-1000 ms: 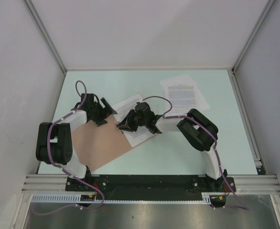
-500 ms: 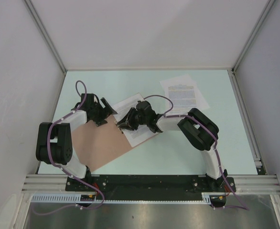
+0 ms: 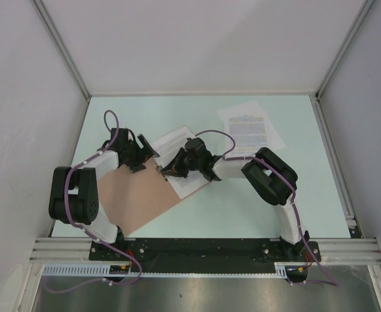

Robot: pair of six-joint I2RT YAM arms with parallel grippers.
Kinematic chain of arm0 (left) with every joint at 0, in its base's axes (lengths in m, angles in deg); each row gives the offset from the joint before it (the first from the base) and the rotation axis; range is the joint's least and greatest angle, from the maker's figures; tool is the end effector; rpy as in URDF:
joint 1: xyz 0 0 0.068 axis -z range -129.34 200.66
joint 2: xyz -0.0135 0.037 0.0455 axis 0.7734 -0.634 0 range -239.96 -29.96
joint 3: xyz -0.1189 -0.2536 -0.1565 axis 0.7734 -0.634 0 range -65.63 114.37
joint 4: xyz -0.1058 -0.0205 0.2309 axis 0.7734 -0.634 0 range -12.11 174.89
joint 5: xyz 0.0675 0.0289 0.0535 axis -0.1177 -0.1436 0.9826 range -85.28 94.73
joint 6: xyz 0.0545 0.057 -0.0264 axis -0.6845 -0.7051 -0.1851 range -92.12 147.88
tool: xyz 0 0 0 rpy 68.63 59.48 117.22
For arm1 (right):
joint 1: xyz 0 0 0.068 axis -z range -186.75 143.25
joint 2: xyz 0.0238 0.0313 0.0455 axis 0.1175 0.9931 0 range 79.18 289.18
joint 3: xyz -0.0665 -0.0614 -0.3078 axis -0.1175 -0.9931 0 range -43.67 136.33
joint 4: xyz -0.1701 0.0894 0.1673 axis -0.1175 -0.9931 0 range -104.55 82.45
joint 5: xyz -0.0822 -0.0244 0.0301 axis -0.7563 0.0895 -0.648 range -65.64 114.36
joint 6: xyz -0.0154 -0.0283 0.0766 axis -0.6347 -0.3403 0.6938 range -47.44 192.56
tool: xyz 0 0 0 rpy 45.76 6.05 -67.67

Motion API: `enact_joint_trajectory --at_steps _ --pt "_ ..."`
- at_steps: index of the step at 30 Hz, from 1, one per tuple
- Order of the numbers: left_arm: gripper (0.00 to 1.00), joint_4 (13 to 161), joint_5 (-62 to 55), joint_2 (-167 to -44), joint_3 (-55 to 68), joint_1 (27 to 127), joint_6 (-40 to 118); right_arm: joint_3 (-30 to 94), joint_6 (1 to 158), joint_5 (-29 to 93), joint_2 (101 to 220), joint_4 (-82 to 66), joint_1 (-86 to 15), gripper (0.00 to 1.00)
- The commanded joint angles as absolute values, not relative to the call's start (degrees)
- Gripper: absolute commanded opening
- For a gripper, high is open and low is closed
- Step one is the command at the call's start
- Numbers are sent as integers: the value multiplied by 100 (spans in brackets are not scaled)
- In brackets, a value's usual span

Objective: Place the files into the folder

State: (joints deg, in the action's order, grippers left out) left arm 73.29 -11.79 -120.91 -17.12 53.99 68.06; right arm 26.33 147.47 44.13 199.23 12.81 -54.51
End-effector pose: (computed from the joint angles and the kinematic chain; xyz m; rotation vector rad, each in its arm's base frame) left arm 0.3238 -0.0395 0.1944 -0.7017 2.4914 -0.6596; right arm 0.3174 0.3860 0.1704 0.3420 2.4973 1.4877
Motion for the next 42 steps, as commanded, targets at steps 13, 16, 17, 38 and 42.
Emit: enact_joint_trajectory --at_steps 13,16,17,38,42 --pt "80 7539 -609 -11732 -2511 5637 6936 2805 12733 3642 20003 -6 -5368 0" --pt "81 7487 -547 -11819 -2486 5637 6866 2796 12231 3219 20073 -411 -5342 0" --pt "81 7487 -547 -11828 -2468 5637 6849 2805 12126 3123 20099 -577 -5342 0" --pt "75 7390 -618 -10688 -2563 6445 6892 2454 11976 2304 20363 -905 -5351 0" --pt "61 7381 -284 -9931 -3240 6639 7094 2374 11897 2374 20302 -799 -5359 0"
